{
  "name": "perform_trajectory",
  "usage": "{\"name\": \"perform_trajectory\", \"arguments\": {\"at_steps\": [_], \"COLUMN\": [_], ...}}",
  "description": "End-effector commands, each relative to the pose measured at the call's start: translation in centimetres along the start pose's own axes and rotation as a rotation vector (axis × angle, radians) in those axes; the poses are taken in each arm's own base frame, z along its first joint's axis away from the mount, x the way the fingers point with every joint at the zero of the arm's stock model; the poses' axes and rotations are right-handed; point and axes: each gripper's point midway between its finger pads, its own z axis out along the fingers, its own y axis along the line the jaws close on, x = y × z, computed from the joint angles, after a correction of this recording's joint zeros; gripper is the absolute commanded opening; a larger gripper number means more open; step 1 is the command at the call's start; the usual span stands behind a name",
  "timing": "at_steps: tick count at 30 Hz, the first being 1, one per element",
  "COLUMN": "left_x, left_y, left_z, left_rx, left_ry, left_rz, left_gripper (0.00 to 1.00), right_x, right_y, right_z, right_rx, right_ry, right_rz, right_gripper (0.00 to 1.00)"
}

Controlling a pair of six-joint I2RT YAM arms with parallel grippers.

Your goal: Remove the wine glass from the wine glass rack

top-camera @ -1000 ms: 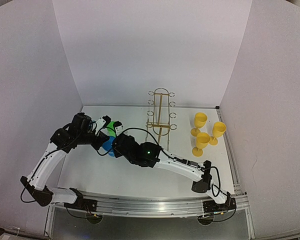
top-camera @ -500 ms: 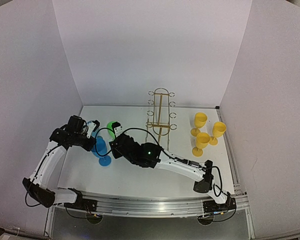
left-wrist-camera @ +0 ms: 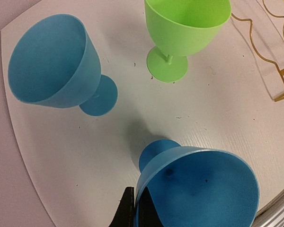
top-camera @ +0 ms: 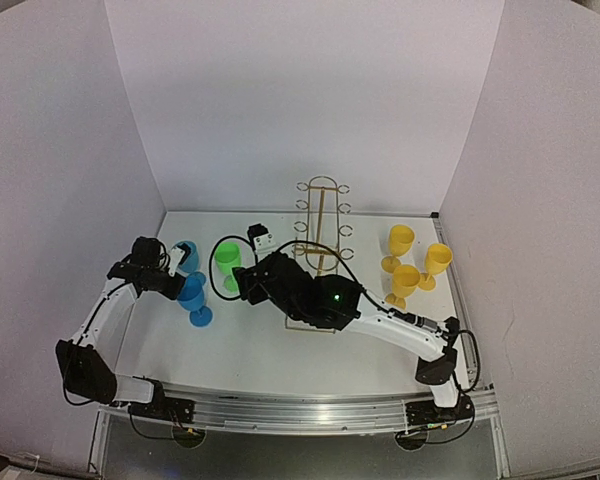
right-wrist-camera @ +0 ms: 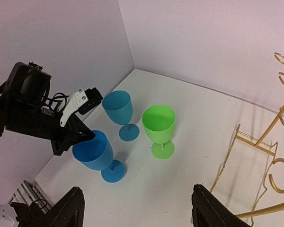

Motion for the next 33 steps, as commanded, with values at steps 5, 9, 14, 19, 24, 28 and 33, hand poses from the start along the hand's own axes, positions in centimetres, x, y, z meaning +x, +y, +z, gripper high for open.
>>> {"name": "perform_trajectory", "arguments": {"at_steps": [5,9,14,19,24,28,33], "left_x": [-2.6,-2.0,-1.6,-1.2,-2.1,-3.2,-5.3], "left_y": [-0.1,-0.2,-0.5,-0.9,-1.0,-0.8,-0.8], "left_z": [2.3,3.4,4.1,4.3,3.3,1.7,-1.1], "left_rx": [0.027,0.029,0.06,0.088,0.097,0.09,0.068], "left_ry": [-0.116,-0.087,-0.058,-0.026,-0.032,-0.05,-0.132], "left_rz": [0.066,0.074,0.062,0.06,0.067,0.081,0.087], "left_gripper": [0.0,0.0,0.0,0.12,0.32,0.44,0.56], "right_x": [-2.7,-2.6,-2.6,-2.6,-2.5,-2.7,-3.9], "right_y": [-2.1,-2.0,-2.2,-2.3,-2.3,-3.1,-5.0], "right_z": [-2.2,-1.9,-2.1,-2.1,-1.8,-1.8,-1.6], "right_rx": [0.031,0.02,0.018,0.018,0.012,0.015,-0.017], "right_ry": [-0.061,-0.053,-0.054,-0.053,-0.046,-0.043,-0.028], "right_rz": [0.03,0.033,0.035,0.035,0.038,0.039,0.046], "right_gripper": [0.73,0.73,0.73,0.73,0.73,0.73,0.73]}}
